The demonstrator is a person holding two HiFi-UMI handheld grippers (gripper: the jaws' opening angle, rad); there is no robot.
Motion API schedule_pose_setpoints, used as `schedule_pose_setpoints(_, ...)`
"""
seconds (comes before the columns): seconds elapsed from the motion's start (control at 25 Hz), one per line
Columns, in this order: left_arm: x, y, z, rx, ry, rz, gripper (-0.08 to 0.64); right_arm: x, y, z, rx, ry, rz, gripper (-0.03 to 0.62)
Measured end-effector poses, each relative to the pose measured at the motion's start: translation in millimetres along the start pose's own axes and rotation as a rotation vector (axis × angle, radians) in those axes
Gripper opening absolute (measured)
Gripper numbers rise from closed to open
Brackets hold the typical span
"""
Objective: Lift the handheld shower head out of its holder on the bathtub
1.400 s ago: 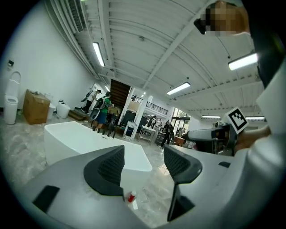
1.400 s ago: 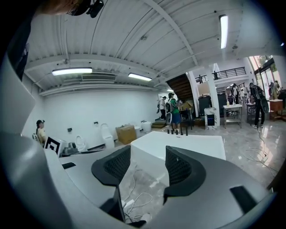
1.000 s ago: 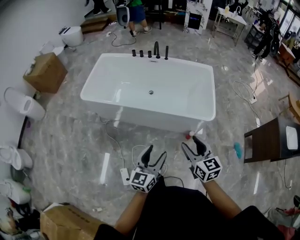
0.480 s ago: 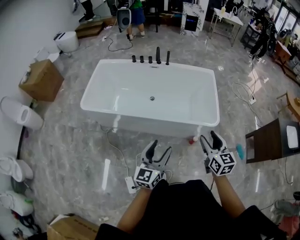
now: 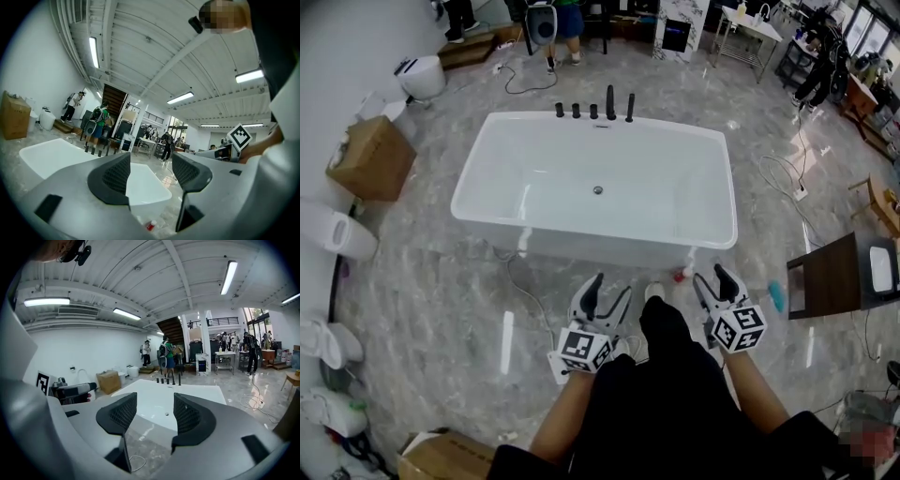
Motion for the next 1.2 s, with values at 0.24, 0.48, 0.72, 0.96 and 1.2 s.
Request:
schedule_pose_setpoints(0.24,-23,12,-18,0.045,0.06,0.055,0.255,5,11,-35,0.061,-0.006,0.012,0.213)
schedule_pose_setpoints(0.48,-34,10,-73,0.035,0.019,-0.036,0.255,24,9,-93,0.064,0.034,-0.011,0.213)
schedule_pose_setpoints(0.72,-63,-2,-154,0.0,0.022,-0.047,0.255,79,16,-158,0.069,0.022,-0.044,0.213)
schedule_pose_setpoints(0.96,-73,-19,-254,-0.032,-0.009,-0.022,0.256,145,28,-211,0.066,0.031,-0.085,0.213)
schedule_pose_setpoints(1.2,-68,-39,-337,-0.084,-0.053,-0.028,0.256,209,29,-233,0.049,0.004,-0.116,0.213)
Point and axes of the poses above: the fingertips, and each gripper's own axes: z backward along the fingers, x to its right, y out of its top, the point moved 5 cm from there along z, backward along the fingers, and after that the axes turned 14 degrees about x, right-handed, at the moved point
